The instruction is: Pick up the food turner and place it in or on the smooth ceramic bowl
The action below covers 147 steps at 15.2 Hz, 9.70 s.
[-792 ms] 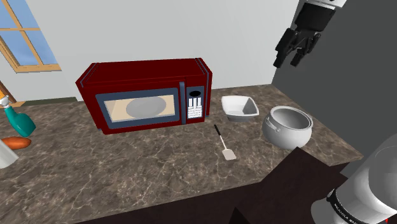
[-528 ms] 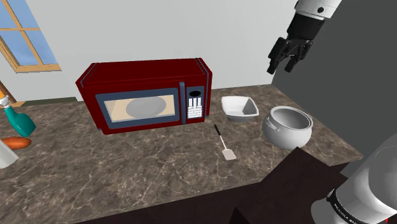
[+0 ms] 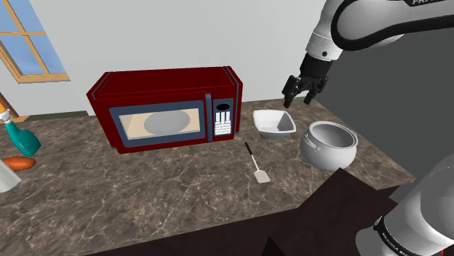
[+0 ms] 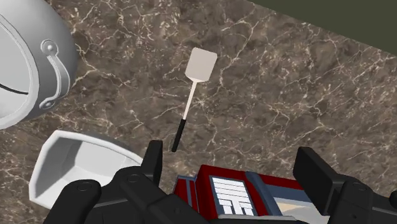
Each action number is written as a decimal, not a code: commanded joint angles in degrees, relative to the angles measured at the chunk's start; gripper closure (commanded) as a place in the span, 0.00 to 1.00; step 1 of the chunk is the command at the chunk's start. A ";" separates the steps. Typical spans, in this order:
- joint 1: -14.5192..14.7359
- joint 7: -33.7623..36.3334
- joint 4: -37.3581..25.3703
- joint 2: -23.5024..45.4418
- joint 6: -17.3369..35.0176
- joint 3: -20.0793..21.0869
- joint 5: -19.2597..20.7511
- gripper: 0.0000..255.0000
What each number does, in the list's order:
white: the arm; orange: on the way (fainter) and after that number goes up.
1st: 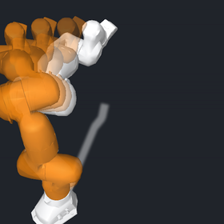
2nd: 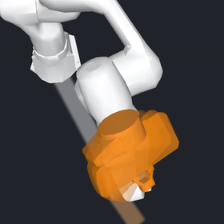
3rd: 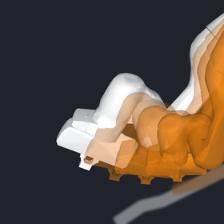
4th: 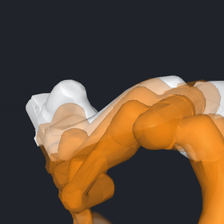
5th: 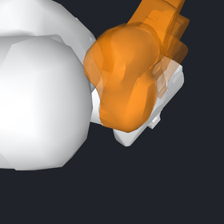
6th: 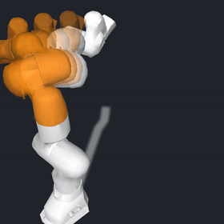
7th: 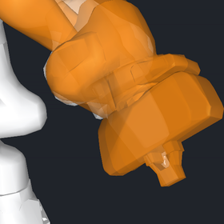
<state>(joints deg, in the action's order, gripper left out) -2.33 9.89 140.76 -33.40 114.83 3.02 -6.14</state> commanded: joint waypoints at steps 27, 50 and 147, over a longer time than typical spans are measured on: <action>-0.43 21.55 -11.18 58.37 43.25 0.23 13.39 0.00; 0.77 23.10 -15.97 68.30 48.15 -1.53 14.49 1.00; -17.68 -5.02 -50.22 70.48 16.59 -3.64 6.04 0.00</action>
<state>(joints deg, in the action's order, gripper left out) -20.01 4.88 90.48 37.15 131.43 -0.62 -0.10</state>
